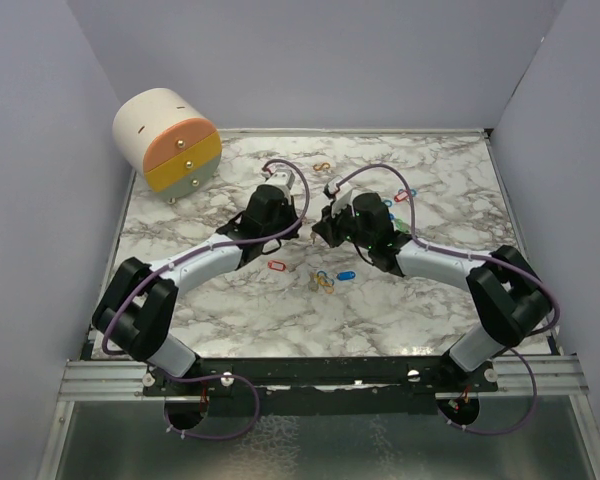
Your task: Put the keys on the keyring
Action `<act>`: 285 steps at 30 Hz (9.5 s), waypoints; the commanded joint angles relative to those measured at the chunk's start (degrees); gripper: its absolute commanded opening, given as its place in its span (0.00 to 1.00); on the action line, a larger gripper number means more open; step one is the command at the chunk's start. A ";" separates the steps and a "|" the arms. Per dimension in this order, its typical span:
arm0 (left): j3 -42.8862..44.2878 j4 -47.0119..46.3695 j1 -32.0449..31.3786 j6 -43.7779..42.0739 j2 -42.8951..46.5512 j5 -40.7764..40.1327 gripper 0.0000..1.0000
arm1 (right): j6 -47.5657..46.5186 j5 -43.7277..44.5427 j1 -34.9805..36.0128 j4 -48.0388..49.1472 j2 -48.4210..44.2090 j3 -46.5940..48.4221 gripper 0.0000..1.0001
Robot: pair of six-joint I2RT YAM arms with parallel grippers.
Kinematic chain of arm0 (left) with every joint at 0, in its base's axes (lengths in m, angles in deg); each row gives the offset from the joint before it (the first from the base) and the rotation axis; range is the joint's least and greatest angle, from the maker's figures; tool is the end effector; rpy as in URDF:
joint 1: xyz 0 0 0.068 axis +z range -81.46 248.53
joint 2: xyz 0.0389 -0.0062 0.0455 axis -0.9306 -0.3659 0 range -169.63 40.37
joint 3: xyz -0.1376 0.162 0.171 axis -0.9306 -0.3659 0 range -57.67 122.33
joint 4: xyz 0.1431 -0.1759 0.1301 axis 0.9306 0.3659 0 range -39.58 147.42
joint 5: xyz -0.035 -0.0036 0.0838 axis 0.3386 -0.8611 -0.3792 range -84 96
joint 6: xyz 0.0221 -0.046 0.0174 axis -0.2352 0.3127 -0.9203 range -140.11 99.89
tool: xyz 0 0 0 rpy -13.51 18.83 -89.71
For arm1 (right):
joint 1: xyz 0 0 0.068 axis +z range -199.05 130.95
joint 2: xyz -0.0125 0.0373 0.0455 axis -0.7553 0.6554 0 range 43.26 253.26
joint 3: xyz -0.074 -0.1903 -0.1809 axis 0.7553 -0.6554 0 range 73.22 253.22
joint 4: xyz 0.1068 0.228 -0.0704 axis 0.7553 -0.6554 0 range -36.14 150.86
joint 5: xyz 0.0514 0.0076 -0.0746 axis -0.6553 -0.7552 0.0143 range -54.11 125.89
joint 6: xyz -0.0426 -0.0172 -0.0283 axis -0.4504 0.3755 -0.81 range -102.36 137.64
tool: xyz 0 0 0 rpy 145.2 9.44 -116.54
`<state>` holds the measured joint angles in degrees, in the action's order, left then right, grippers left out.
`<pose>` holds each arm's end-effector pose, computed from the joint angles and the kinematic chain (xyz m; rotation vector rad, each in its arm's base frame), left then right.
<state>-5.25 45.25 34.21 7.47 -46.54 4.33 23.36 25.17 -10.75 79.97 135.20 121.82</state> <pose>0.2791 -0.1892 0.2342 0.1080 2.1410 -0.6186 0.2688 0.2207 0.2080 -0.6935 1.9302 0.6742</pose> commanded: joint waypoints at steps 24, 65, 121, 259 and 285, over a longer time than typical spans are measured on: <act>1.19 -1.34 -2.70 -0.13 -0.45 1.86 0.00 | -0.62 1.63 0.87 1.71 -2.37 -0.69 0.01; 0.21 1.93 -3.38 -1.84 3.44 5.79 0.00 | -1.13 6.82 0.89 1.47 -3.16 -0.75 0.01; -10.41 -1.87 -2.76 4.75 9.47 -5.98 0.96 | 9.46 18.68 0.87 -21.41 3.16 4.83 0.64; 78.66 3.52 6.73 -19.38 -68.97 7.85 0.96 | 11.25 16.21 1.07 -14.90 -24.53 -11.60 0.01; 60.85 0.65 5.61 -18.36 -58.59 11.97 0.90 | 10.87 15.29 1.00 -14.91 -27.07 -12.75 0.01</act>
<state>58.40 43.30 40.68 -11.48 -106.74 13.00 34.92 40.95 -10.00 64.34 109.43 109.69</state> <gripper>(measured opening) 0.908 0.009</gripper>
